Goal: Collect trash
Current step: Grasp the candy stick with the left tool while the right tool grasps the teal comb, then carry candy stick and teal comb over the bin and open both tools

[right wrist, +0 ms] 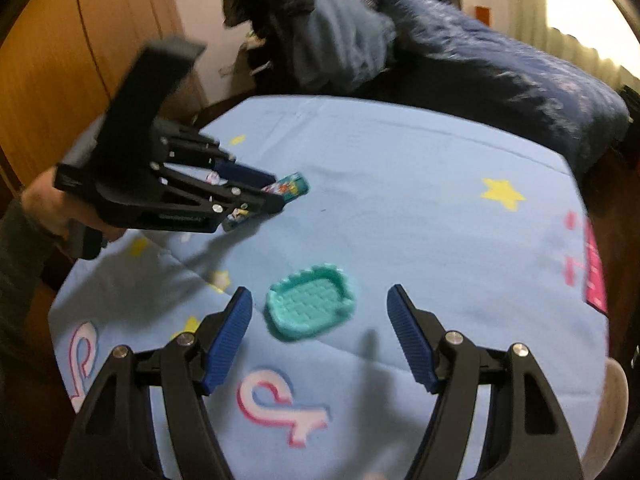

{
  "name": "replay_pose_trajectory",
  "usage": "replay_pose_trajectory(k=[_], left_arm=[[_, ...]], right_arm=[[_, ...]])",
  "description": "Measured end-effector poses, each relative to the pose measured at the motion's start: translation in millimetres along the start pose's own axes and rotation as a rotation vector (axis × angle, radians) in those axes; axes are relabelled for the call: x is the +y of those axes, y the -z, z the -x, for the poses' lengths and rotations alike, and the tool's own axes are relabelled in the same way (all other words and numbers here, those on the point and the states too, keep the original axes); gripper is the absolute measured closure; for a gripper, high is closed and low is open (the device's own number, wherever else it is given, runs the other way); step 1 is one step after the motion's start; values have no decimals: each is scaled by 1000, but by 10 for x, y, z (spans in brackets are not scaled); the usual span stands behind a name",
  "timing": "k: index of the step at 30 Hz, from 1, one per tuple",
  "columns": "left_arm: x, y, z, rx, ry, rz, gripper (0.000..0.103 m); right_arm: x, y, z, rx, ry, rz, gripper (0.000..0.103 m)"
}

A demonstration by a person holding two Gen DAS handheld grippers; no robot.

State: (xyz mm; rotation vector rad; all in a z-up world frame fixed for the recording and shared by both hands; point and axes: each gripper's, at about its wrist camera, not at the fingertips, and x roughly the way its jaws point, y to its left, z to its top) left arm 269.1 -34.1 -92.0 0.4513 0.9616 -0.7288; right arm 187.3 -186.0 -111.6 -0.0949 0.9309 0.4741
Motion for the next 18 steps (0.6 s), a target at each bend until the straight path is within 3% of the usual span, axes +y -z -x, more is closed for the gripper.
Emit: replay_pose_trajectory(k=[7,11,18], left_arm=[[-6,17,1,-12,1,-3,79],[-25,27,6,-17,-7,0,79],[-64,57,28,-35,-42,22,80]], right_arm=[[155,-63,-299,38,93,85,33],[212,-50,-309,44,84,93,47],[185,14,-242,15,88,70,48]])
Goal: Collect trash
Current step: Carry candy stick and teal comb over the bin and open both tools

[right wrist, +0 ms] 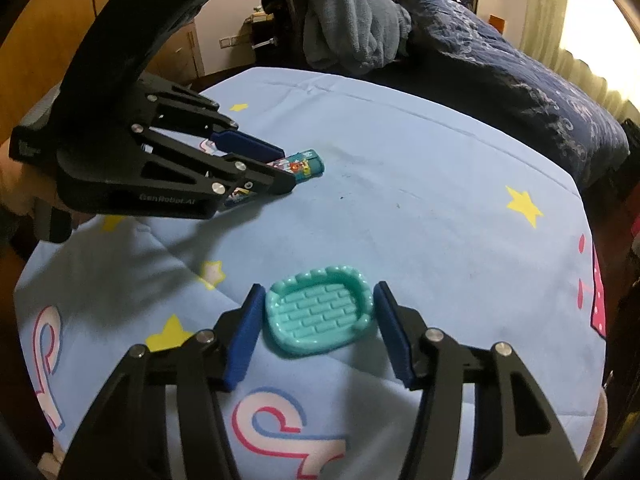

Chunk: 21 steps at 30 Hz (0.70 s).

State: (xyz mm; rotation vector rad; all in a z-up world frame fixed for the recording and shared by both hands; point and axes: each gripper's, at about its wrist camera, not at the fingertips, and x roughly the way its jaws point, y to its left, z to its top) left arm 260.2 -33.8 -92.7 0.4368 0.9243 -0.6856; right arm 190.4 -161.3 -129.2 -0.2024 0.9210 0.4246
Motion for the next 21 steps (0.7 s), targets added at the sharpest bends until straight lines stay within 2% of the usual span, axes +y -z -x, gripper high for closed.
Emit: replay_pose_trajectory(k=[7,13,16,21], left_arm=[[-49,25,25,-6,-9,6,80],[-118,-12,114,-27,1,6,80],[-225,-111,198,-49,8,-11,80],[-673,-490,293,-99,54,-103,80]], right_arm=[[-131,115,146,-13,-30,-58,47],[-312,255,447,-58,-28,-115,47],[-474,392,669,-92,-15,-162,47],[-911,725,1130,-158,42,-279,47]])
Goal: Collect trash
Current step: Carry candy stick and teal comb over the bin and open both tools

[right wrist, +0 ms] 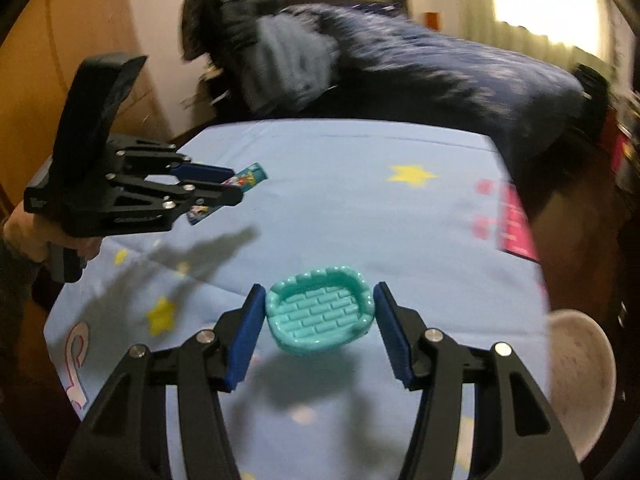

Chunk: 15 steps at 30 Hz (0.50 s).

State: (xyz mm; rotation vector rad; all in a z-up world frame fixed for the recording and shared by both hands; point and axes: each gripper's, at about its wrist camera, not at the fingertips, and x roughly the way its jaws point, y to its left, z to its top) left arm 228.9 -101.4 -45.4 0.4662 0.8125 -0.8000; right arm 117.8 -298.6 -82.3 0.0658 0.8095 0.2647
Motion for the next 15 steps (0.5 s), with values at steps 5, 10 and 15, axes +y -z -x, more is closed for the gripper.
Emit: replay_pose_trajectory(k=[5,10,15], left_arm=[[-637,-583,-219,-46,108,-103,80],[-1261,-1053,-620,-51,219,-175,80],[-1853,-1359,-1124,2,314,-238,80]], right_arm=[[-670,126,436,-62,94,-130,47],[-1298,335,698,-86,207,-229,47],[-1815,651,755,-58,266,-317,47]])
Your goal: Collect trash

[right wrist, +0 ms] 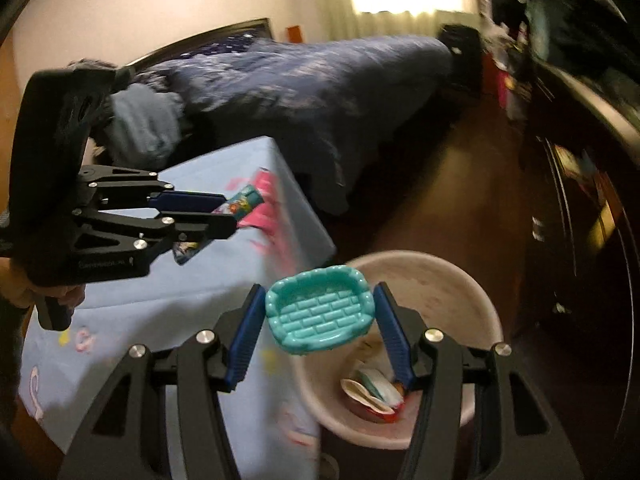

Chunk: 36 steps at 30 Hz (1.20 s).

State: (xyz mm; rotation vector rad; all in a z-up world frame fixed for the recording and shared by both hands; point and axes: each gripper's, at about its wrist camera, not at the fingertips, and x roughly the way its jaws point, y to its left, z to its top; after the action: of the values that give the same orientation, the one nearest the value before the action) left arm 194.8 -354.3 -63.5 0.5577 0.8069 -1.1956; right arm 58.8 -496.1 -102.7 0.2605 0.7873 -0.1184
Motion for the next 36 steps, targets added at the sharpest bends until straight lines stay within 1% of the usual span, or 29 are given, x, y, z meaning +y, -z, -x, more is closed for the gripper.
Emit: replay_pose_trajectory(k=[2,7,9,11,13,14,15,16,17,18,19,24,25,28,30,31,32,33,35,36], left_arm=[[-106,-99,-224,31,29,-21,80],[-259,-213,-542,79,79,-38,80],[-298,-232,-626,95,97,-41,80],[-329,-231,-677,105,96,-45,80],[-334,-245,-700,104,98,-43,79],[-327,-255,-707,101,99,-35,79],[-321,-253,-702,96,101,-34,77],[-321,-257,-690,88,103,-35,60],[-329,-265,-682,78,99,-37,48],[-332,-279,-672,74,99,-38,24],[-335,-281,-645,70,106,-41,17],[-342,-306,-584,51,95,-34,16],[-318,-304,-556,43,93,-25,15],[-239,-275,-386,12,70,5,13],[-142,-215,-155,-27,37,31,13],[-94,-177,-40,-43,13,45,10],[-43,-126,90,-62,-17,59,8],[29,-34,277,-86,-67,77,4],[123,135,547,-105,-164,104,4],[173,269,708,-109,-228,113,4]], right_arm=[[-150,58,-58,14,15,-22,47],[-413,195,-208,42,12,-72,47],[-441,198,-273,42,10,-87,45],[-490,206,-297,43,13,-104,44],[-536,214,-284,32,12,-118,38],[-552,199,-285,28,14,-121,38],[-558,199,-271,26,15,-124,37],[-573,204,-262,25,13,-126,37],[-587,211,-254,23,12,-129,36],[-597,213,-246,22,13,-131,36],[-600,217,-232,21,13,-133,36],[-614,242,-86,-1,7,-146,36],[-606,244,-28,-11,6,-147,36],[-542,224,128,-39,-3,-141,32],[-447,183,236,-61,-14,-119,31],[-358,155,304,-77,-23,-101,31],[-285,123,352,-90,-34,-87,29],[-190,102,401,-102,-50,-70,28],[65,47,491,-126,-91,-20,25],[235,17,525,-135,-117,12,24]])
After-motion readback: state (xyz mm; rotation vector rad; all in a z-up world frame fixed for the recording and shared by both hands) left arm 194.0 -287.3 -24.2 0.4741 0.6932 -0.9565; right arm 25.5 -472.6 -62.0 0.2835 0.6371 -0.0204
